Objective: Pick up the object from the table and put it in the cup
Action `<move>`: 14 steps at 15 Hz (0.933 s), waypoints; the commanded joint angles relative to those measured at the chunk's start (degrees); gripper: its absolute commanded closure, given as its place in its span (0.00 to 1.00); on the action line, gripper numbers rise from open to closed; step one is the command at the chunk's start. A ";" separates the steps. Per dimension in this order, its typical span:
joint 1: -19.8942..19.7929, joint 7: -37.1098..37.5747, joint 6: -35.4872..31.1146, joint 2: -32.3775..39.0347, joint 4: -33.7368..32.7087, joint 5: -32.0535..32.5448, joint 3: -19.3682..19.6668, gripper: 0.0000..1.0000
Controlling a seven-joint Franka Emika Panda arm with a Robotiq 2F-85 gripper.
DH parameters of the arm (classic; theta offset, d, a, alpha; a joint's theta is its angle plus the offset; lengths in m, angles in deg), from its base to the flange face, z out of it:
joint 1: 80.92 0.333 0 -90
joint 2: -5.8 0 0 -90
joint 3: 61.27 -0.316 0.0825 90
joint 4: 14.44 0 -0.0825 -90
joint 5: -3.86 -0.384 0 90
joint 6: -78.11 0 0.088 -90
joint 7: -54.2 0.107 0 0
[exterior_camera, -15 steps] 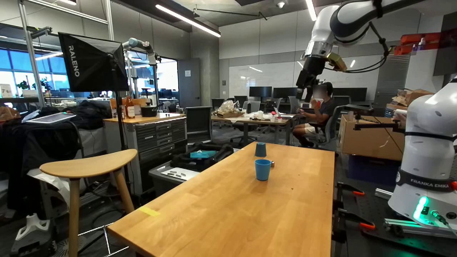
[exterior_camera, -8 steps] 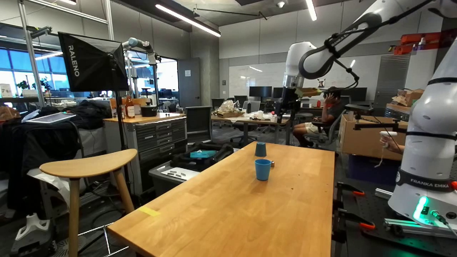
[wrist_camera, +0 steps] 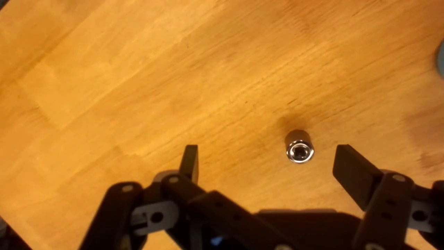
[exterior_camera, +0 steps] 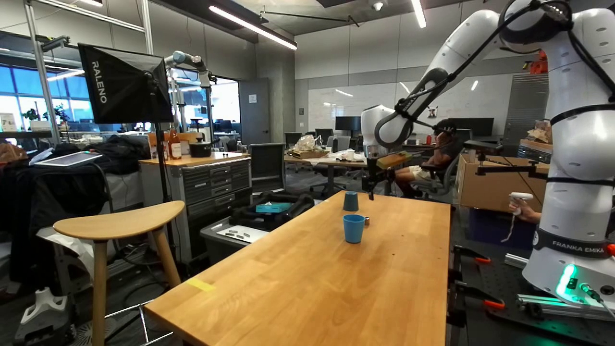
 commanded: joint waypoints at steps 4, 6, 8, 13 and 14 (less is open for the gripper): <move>4.59 -0.85 -3.67 10.66 -6.51 -5.60 4.48 0.00; 5.01 -1.15 -5.37 12.52 -7.10 -7.85 4.92 0.00; 5.63 -0.75 -6.89 13.76 -7.04 -9.02 5.47 0.00; 6.41 -0.78 -9.57 16.11 -7.26 -11.31 6.63 0.00; 6.51 -0.75 -10.01 16.38 -7.21 -11.49 6.83 0.00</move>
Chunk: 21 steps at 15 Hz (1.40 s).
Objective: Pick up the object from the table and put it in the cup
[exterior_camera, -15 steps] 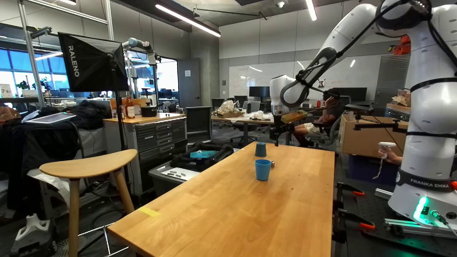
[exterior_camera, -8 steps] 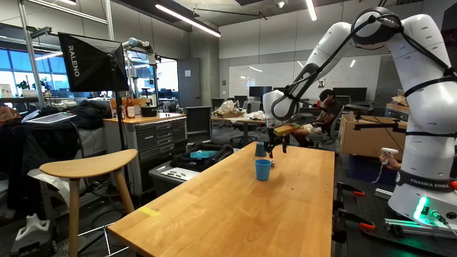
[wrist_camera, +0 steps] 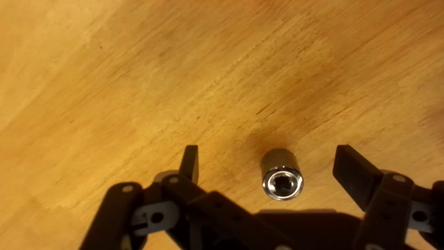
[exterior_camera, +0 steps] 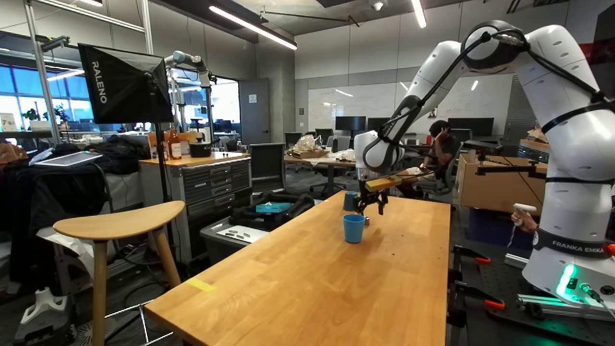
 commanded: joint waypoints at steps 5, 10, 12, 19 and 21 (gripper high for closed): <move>3.34 0.03 -5.08 3.88 -1.97 -1.69 3.81 0.25; 4.84 0.03 -7.82 4.34 -1.71 -1.78 4.69 0.65; 5.13 -0.20 -8.03 4.15 -1.47 -1.93 4.80 0.80; 4.77 -6.82 -2.66 -6.75 2.58 -4.81 1.48 0.92; 4.79 -9.86 -0.12 -10.52 3.59 -6.79 -0.48 0.92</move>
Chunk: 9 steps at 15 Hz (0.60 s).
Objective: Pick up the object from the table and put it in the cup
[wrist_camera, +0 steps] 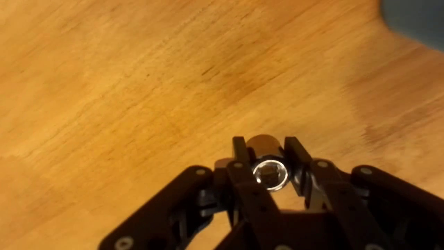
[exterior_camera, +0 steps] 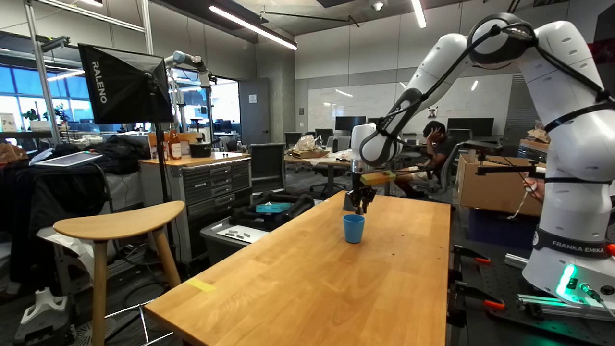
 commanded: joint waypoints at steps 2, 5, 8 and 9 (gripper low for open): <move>0.14 -8.22 8.04 -10.46 3.70 -7.63 -4.67 0.92; 0.75 -11.85 12.61 -12.75 3.71 -12.60 -7.18 0.92; 1.88 -12.38 13.66 -13.10 3.83 -14.30 -8.56 0.92; 2.18 -12.10 13.31 -12.78 3.71 -14.16 -8.70 0.92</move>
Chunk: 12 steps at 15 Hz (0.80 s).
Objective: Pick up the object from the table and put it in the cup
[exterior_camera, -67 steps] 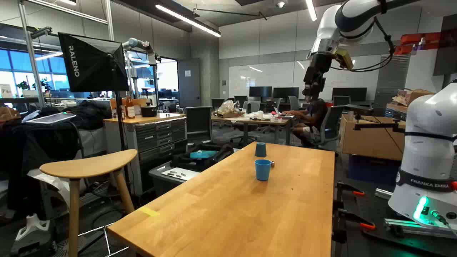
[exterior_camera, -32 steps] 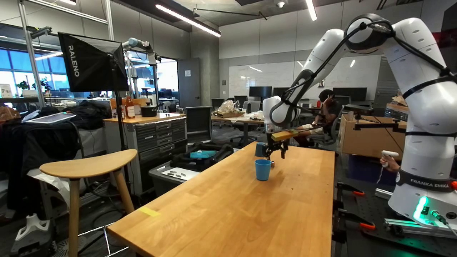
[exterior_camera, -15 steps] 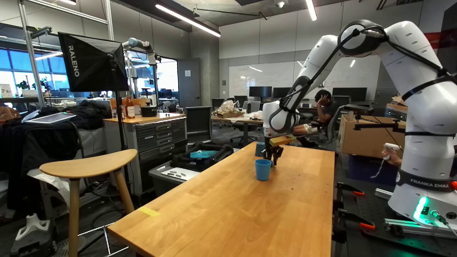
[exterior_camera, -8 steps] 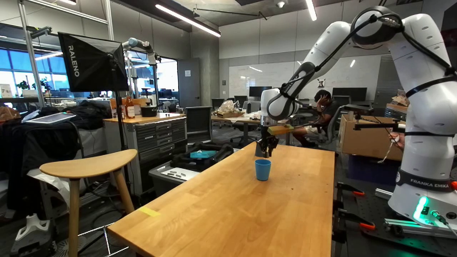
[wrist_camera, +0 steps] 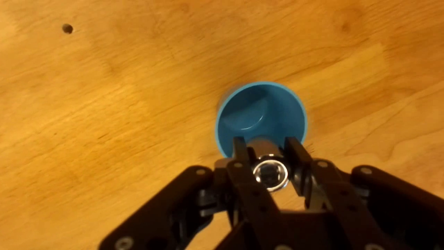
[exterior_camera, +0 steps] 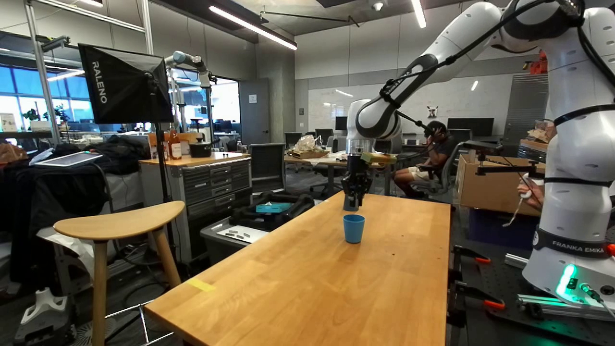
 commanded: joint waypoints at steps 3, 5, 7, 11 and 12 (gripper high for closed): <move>1.45 -0.48 -0.65 0.68 -0.13 -0.16 -0.30 0.92; 1.66 -0.14 -1.43 1.88 -0.39 0.38 -0.15 0.92; 1.84 0.16 -2.48 3.57 -0.70 1.12 -0.02 0.92; 2.34 0.57 -4.24 6.28 -1.17 2.42 0.12 0.42; 2.51 0.66 -4.67 6.69 -1.27 2.77 0.17 0.36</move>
